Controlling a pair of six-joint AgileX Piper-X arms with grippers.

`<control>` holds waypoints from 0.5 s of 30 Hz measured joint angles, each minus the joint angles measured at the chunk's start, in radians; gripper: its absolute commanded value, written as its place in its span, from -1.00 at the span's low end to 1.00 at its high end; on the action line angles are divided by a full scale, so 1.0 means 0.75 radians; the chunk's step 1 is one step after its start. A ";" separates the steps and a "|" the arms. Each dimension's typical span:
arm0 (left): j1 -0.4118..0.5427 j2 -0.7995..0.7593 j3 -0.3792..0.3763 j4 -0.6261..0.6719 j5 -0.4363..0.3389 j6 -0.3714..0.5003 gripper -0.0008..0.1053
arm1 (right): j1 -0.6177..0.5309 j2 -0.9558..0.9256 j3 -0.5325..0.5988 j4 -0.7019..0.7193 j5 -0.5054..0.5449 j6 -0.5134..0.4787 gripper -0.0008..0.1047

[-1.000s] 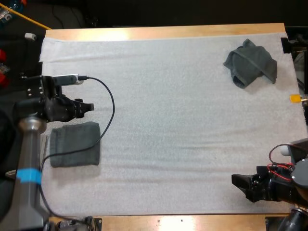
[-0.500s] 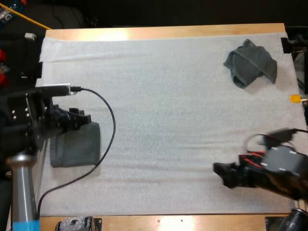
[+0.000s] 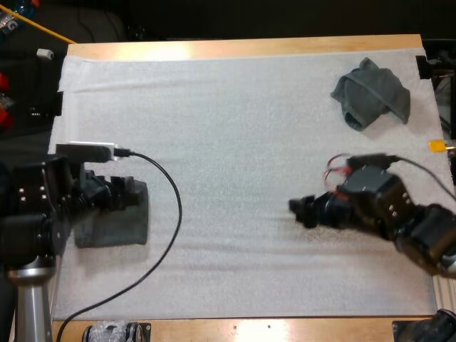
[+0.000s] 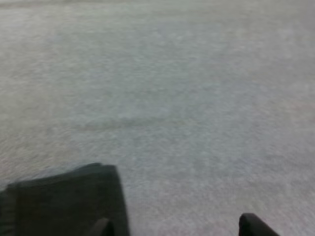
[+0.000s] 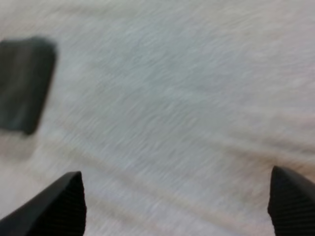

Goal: Pick towel from pile, fold and stack

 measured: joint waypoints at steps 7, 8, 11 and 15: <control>-0.044 -0.061 0.000 -0.001 0.000 0.002 -0.03 | -0.286 -0.023 0.000 0.042 0.000 -0.111 0.42; -0.044 -0.067 0.000 -0.001 0.000 0.005 -0.03 | -0.319 -0.033 0.000 0.058 0.000 -0.127 0.42; -0.044 -0.080 0.000 -0.001 0.000 0.010 -0.03 | -0.428 -0.070 0.000 0.109 -0.002 -0.195 0.42; -0.044 -0.083 0.000 -0.001 0.000 0.010 -0.03 | -0.559 -0.138 0.000 0.170 0.000 -0.269 0.42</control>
